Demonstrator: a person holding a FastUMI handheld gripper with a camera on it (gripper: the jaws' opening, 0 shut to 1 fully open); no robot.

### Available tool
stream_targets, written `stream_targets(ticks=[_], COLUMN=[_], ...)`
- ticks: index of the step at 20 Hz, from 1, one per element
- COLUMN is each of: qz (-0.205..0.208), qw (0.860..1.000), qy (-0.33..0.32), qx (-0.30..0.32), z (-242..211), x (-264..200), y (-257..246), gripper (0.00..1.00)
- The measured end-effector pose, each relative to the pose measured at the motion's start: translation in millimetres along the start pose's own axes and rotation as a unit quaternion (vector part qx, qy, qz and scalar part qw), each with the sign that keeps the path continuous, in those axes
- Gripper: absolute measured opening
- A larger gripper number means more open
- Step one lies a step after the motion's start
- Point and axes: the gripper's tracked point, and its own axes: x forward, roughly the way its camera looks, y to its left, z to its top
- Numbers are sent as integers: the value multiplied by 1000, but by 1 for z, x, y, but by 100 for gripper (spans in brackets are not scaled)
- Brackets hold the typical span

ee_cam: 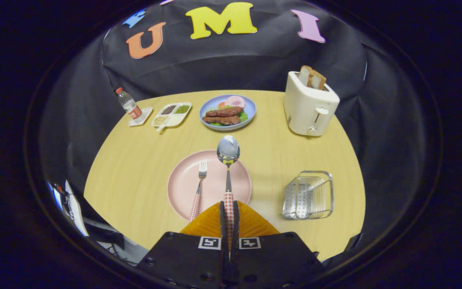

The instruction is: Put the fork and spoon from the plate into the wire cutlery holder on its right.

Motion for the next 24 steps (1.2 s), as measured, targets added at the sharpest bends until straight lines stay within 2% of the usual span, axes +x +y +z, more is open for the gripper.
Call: stream_targets(ticks=[4, 9, 18, 24], qz=[-26, -48, -19, -19], qw=[999, 993, 968, 954], qy=[15, 93, 232, 280], qx=[31, 51, 89, 105], z=[9, -14, -29, -29], x=[-45, -67, -56, -38], y=[-60, -111, -120, -123], gripper=[1, 1, 1, 1])
